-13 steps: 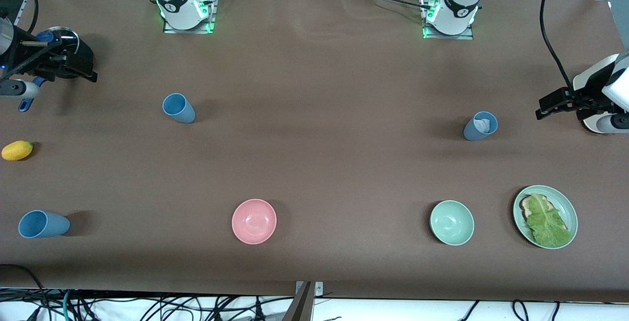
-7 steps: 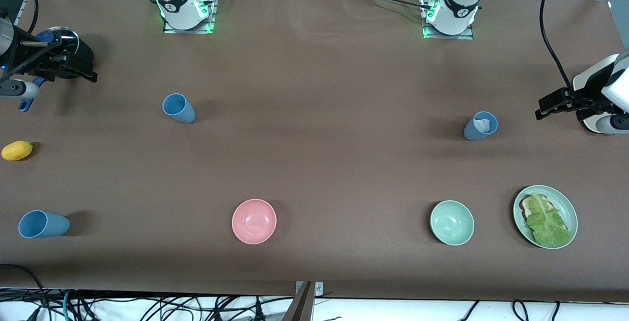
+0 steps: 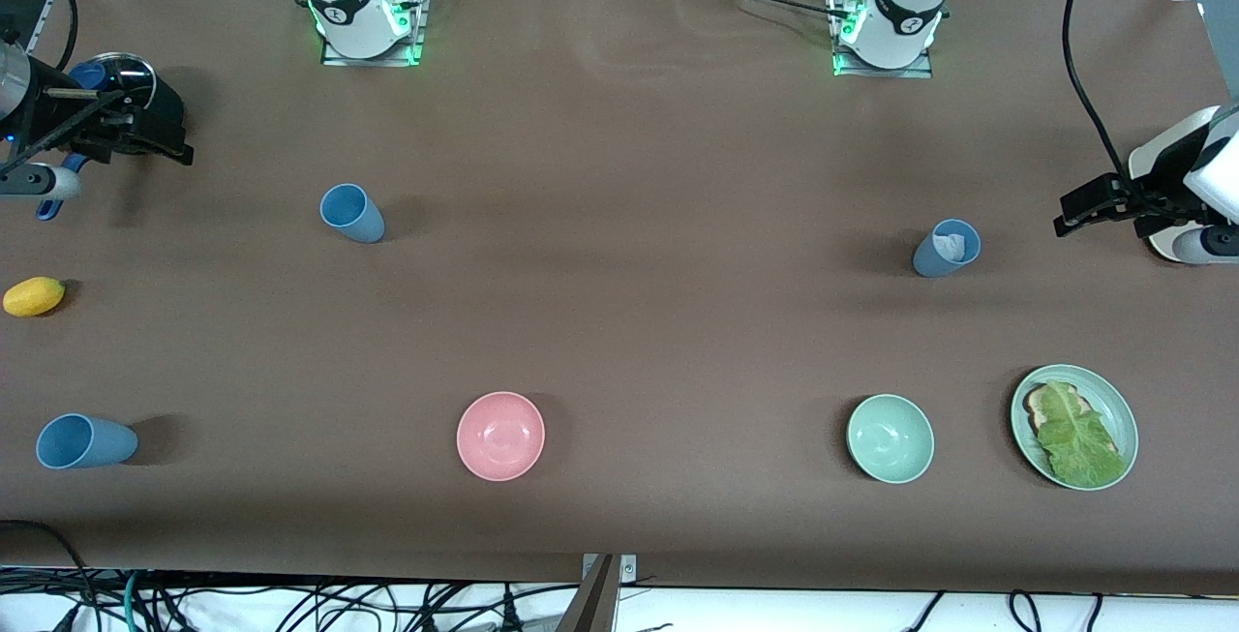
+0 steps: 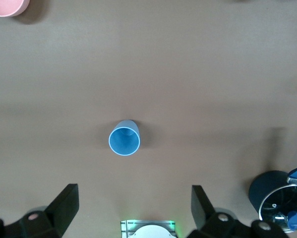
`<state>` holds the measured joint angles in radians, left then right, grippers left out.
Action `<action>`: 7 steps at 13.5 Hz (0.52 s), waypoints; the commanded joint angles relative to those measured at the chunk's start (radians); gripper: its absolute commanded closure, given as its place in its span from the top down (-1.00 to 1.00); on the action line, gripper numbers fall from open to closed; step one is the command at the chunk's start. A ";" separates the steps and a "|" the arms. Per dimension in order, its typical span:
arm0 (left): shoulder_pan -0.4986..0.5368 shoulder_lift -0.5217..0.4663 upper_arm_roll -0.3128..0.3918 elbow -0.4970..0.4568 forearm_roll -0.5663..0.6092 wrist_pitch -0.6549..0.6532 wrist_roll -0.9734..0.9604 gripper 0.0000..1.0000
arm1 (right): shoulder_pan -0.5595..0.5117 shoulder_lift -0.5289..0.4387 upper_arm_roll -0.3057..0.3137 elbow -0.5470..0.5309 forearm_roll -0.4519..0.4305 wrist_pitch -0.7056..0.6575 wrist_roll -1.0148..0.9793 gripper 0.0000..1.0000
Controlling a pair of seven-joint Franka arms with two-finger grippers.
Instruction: Stack blue cups with both arms
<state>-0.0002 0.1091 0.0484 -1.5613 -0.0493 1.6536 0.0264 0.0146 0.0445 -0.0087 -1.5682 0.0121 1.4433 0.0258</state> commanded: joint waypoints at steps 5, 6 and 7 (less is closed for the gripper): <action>0.000 0.006 -0.002 0.015 0.011 -0.002 0.010 1.00 | -0.008 0.001 -0.008 0.013 -0.009 0.006 0.000 1.00; 0.002 0.006 -0.002 0.015 0.011 -0.002 0.010 1.00 | -0.008 0.000 -0.008 0.010 -0.009 0.003 0.000 1.00; 0.002 0.006 -0.002 0.015 0.011 -0.002 0.010 1.00 | -0.007 0.000 -0.007 0.010 -0.011 0.002 0.002 1.00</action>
<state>-0.0004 0.1094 0.0485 -1.5613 -0.0493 1.6536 0.0264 0.0131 0.0445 -0.0201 -1.5682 0.0093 1.4443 0.0259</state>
